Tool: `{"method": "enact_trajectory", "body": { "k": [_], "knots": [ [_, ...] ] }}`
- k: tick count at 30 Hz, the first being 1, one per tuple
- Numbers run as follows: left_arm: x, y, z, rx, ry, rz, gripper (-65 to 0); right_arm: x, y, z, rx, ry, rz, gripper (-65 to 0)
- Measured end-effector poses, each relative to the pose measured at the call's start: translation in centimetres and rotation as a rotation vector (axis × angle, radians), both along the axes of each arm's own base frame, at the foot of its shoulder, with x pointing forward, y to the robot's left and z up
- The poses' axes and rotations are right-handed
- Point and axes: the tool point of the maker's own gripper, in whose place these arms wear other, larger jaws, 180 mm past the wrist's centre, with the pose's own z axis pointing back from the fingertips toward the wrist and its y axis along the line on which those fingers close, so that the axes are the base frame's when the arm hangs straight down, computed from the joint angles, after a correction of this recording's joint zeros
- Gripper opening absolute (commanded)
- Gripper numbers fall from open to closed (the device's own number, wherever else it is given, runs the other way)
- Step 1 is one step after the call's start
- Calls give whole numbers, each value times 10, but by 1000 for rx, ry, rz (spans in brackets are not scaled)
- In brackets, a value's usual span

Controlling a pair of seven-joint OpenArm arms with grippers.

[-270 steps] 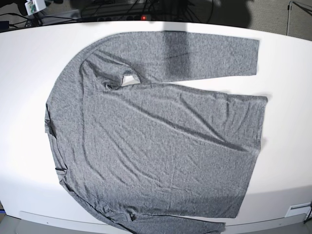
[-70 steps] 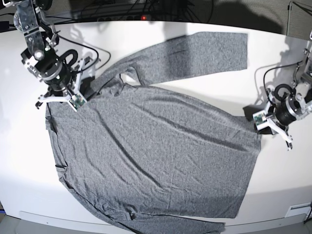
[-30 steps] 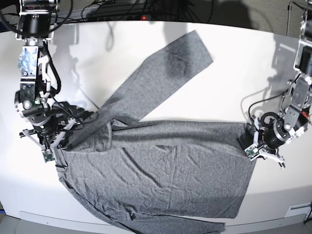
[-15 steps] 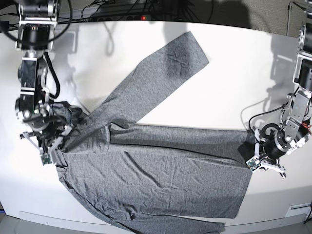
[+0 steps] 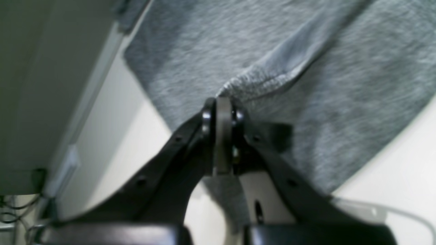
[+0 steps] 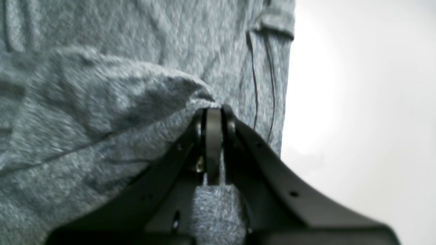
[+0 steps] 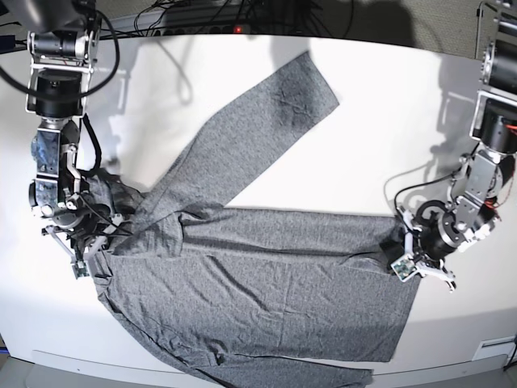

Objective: Fold the T-shirt properly
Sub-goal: 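Pull the grasped shoulder edge toward the body with the right gripper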

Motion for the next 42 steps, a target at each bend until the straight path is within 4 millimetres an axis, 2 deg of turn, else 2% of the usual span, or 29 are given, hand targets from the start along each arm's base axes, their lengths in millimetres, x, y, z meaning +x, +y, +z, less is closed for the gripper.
{"method": "enact_trajectory", "body": {
  "k": [7,15,28,30,32,34,36,42],
  "knots": [
    [6,18,-21,-13,34,82,-650,4,-4,-1,-38,-31,14,-650],
    [21,31,-12,-26,11,119,-650,6,0,1,-32,-49,37,-650],
    [25,24,-9,-39,0,112,-650,13,1,9,-28,-74,38,-650],
    [27,24,-5,-46,-26,109,-650,13,0,10,-28,-75,38,-546],
    [31,29,0,-30,-62,131,-563,14,1,11,-30,-86,41,-446],
    [35,34,4,-12,-99,156,-500,16,2,14,-27,-108,46,-387],
    [37,38,8,-1,-123,173,-472,17,2,17,-26,-121,49,-367],
    [37,38,8,-2,-124,173,-471,18,3,17,-24,-128,50,-367]
  ]
}}
